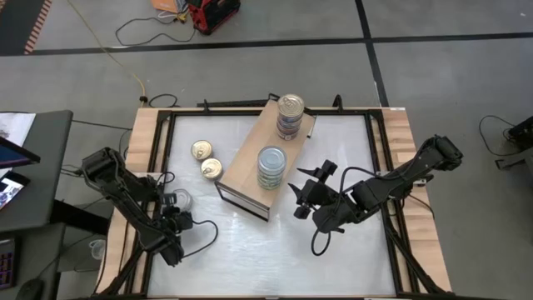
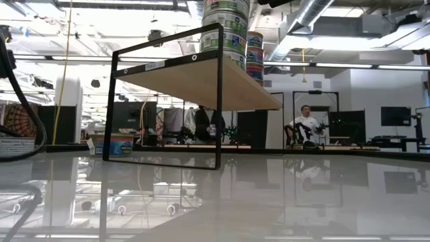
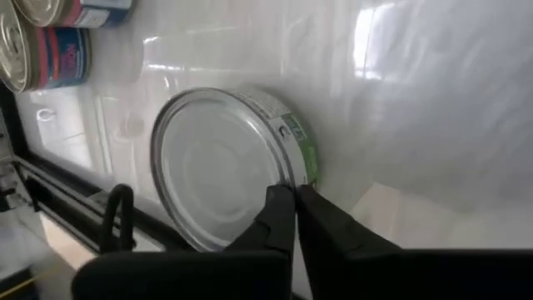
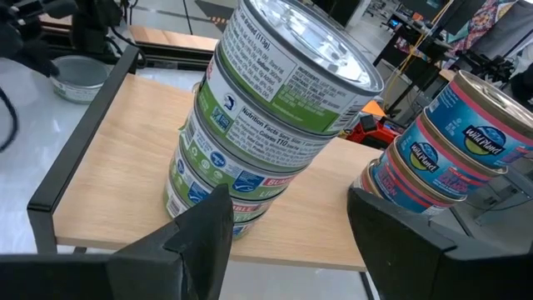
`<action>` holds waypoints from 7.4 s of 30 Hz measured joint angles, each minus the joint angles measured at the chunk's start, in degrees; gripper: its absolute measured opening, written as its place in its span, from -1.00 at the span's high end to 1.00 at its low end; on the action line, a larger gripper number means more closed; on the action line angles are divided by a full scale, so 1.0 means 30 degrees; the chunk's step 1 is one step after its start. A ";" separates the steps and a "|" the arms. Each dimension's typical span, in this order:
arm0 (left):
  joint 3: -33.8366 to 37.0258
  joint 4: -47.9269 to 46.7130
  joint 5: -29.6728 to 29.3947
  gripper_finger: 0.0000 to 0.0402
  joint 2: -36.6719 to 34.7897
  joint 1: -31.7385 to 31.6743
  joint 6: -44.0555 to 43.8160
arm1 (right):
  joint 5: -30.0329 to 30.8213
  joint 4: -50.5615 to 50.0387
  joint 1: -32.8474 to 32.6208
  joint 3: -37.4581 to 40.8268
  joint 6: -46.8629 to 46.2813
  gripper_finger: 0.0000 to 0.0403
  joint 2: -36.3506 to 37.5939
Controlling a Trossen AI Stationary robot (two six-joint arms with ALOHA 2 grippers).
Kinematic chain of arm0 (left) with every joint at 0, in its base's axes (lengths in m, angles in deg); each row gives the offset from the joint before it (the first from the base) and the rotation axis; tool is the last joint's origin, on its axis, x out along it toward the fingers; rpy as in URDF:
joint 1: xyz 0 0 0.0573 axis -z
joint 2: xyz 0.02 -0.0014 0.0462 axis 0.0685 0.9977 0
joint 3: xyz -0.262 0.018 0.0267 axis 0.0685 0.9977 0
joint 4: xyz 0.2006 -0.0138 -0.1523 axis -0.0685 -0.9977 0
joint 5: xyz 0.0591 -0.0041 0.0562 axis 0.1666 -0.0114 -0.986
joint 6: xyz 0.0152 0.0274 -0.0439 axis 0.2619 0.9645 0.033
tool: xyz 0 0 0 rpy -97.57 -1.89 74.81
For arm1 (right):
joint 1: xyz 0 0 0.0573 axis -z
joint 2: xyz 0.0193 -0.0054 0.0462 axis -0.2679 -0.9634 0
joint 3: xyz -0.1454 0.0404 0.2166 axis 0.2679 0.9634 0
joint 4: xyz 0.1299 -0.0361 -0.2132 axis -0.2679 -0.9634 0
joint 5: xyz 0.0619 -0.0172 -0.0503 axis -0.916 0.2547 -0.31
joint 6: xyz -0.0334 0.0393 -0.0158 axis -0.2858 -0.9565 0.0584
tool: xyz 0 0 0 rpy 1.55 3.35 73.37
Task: Stack canned seafood by type on shelf
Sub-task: Stack the green tuna can on top of the other green tuna can
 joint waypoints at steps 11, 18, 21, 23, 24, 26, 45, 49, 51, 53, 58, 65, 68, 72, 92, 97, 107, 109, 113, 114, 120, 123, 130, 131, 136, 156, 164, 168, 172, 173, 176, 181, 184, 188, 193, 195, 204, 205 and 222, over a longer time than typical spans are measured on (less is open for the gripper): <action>-0.0466 0.2180 0.0866 1.00 0.0064 0.0071 -0.0722 | -0.0026 0.0069 0.0000 0.0000 -0.0146 -0.34 0.0000; -0.0473 0.2261 0.0612 1.00 0.0028 0.0065 -0.1108 | -0.0064 0.0215 0.0000 0.0000 -0.0146 -0.34 0.0000; -0.0714 0.2240 0.0817 1.00 0.0047 0.0060 -0.0958 | -0.0077 0.0240 0.0000 0.0000 -0.0151 -0.34 0.0000; -0.1431 0.1785 0.1057 1.00 0.0055 0.0061 -0.0281 | -0.0084 0.0302 0.0007 0.0000 -0.0146 -0.34 0.0000; -0.1970 0.1601 0.1187 1.00 0.0050 0.0058 0.0257 | -0.0091 0.0295 0.0014 0.0000 -0.0146 -0.34 0.0000; -0.3164 0.1133 0.1090 1.00 0.0047 0.0018 0.1254 | -0.0099 0.0295 0.0081 0.0000 -0.0146 -0.34 0.0000; -0.7136 -0.3885 0.1586 -0.21 0.0033 -0.5592 0.7894 | -0.0157 -0.0317 -0.0495 0.0000 -0.0146 -0.34 0.0000; -0.6808 -0.3840 0.2631 -0.35 0.0033 -0.6780 0.8911 | -0.0171 -0.0457 -0.0510 0.0000 -0.0153 -0.34 0.0000; -0.6347 -0.3723 0.3189 -0.37 0.0033 -0.7352 0.9377 | -0.0171 -0.0470 -0.0503 0.0000 -0.0160 -0.34 0.0007; -0.5787 -0.3675 0.3805 -0.38 0.0033 -0.7891 0.9920 | -0.0171 -0.0470 -0.0488 0.0000 -0.0253 -0.34 0.0007; -0.4676 -0.2756 0.5440 -0.38 0.0033 -0.8726 1.1049 | -0.0171 -0.0477 -0.0510 0.0000 -0.0306 -0.34 0.0007; -0.3061 -0.2647 0.7160 -0.20 0.0033 -0.8860 1.1951 | -0.0166 -0.0507 -0.0495 0.0000 -0.0350 -0.34 0.0007; -0.2916 -0.2445 0.7605 0.02 0.0026 -0.8852 1.1869 | -0.0171 -0.0507 -0.0495 0.0000 -0.0408 -0.34 0.0007; -0.3473 -0.2528 0.7757 0.36 0.0026 -0.8860 1.1861 | -0.0164 -0.0507 -0.0495 0.0000 -0.0525 -0.34 0.0007; -0.8634 0.3848 0.5043 0.34 -0.7302 -0.9526 1.0630 | 0.2311 0.7980 -0.3512 0.0005 1.5879 -0.34 -0.2527; -0.8771 0.6947 0.4048 0.36 -0.9280 -1.0465 1.1672 | 0.2336 1.2679 -0.3324 0.0000 2.6437 -0.34 -0.4652; -0.8771 1.1245 0.7632 0.36 -1.0407 -1.2917 1.2489 | 0.1456 1.5541 -0.1923 -0.2292 3.3274 -0.34 -0.5778; -0.8771 1.1632 0.8899 0.36 -1.0407 -1.3512 1.2456 | 0.0445 1.5515 -0.1764 -0.3107 3.4729 -0.34 -0.5783; -0.8771 1.1864 1.0839 0.36 -1.0407 -1.4836 1.2456 | -0.1752 1.5625 -0.1705 -0.4385 3.8039 -0.34 -0.5778; -0.8771 1.1861 1.1307 0.36 -1.0400 -1.5157 1.2452 | -0.2135 1.5576 -0.1647 -0.4638 3.8501 -0.34 -0.5778; -0.9200 1.2039 1.5482 0.36 -1.0253 -1.7652 1.2464 | -0.5001 1.5569 -0.0748 -0.5655 4.0693 -0.34 -0.5778; -1.0232 1.1512 1.7040 0.36 -0.9924 -1.8798 1.3101 | -0.5733 1.7505 -0.0157 -0.5864 3.8528 -0.34 -0.5807; -1.3286 0.9500 1.7146 0.36 -0.8698 -2.0284 1.7318 | -0.2252 1.7728 0.0942 -0.6771 2.9245 -0.34 -0.4060; -1.3640 0.9507 1.6885 0.36 -0.8484 -2.0449 1.7815 | -0.2403 1.6286 0.1200 -0.6790 2.6767 -0.34 -0.3339; -1.4141 1.0561 1.5937 0.36 -0.7566 -2.1281 1.9259 | -0.8433 0.7076 0.3394 -0.6799 1.2450 -0.34 0.0209; -1.4126 1.2818 2.2472 0.33 -0.3452 -2.6316 1.5701 | -1.9337 -0.1590 0.8705 -0.6768 0.2324 -0.34 0.1370; -1.7275 1.0832 2.1744 0.34 -0.1653 -2.5844 1.6161 | -1.9779 -0.2339 0.9473 -0.6768 0.2331 -0.34 0.1357; -1.8202 0.9146 2.0610 0.34 -0.0972 -2.5033 1.7001 | -1.9806 -0.3200 0.9800 -0.6768 0.2339 -0.34 0.1413; -1.8250 0.8831 1.9865 0.34 -0.0492 -2.4533 1.7117 | -1.9799 -0.3868 0.9694 -0.6768 0.2353 -0.34 0.1473; -1.8250 0.8780 1.9745 0.34 -0.0484 -2.4415 1.7098 | -1.9799 -0.4109 0.9636 -0.6768 0.2361 -0.34 0.1520; -1.8255 0.8691 1.9315 0.34 -0.0525 -2.4070 1.7155 | -1.9821 -0.4521 0.9416 -0.6768 0.2346 -0.34 0.1804; -1.8257 0.8677 1.8641 0.34 -0.0652 -2.3955 1.6707 | -1.9812 -0.4504 0.9160 -0.6768 0.2364 -0.34 0.2004; -1.8270 0.8756 1.8130 0.34 -0.0611 -2.3697 1.6649 | -1.9807 -0.3951 0.9468 -0.6431 0.2478 -0.34 0.2004; -1.8272 0.8979 1.7795 0.34 -0.0316 -2.3678 1.6609 | -2.0259 -0.3570 0.9915 -0.6266 0.2551 -0.34 0.1990; -1.8272 0.9150 1.7974 0.34 -0.0295 -2.3600 1.6185 | -2.1036 -0.3208 1.0142 -0.6266 0.2712 -0.34 0.2149; -1.8272 0.9126 1.7955 0.34 -0.0295 -2.3591 1.6153 | -2.1493 -0.3208 1.0279 -0.6266 0.2707 -0.34 0.2149; -1.8272 0.9120 1.7562 0.30 -0.0266 -2.3606 1.5720 | -2.2598 -0.3179 1.0895 -0.6266 0.3322 -0.34 0.2346; -1.8272 0.9168 1.7498 0.29 -0.0260 -2.3598 1.5720 | -2.2930 -0.3065 1.1008 -0.6267 0.3284 -0.34 0.2395; -1.8267 0.9109 1.7518 0.28 -0.0244 -2.3618 1.5574 | -2.4904 -0.1743 1.1780 -0.6312 0.1691 -0.34 0.1836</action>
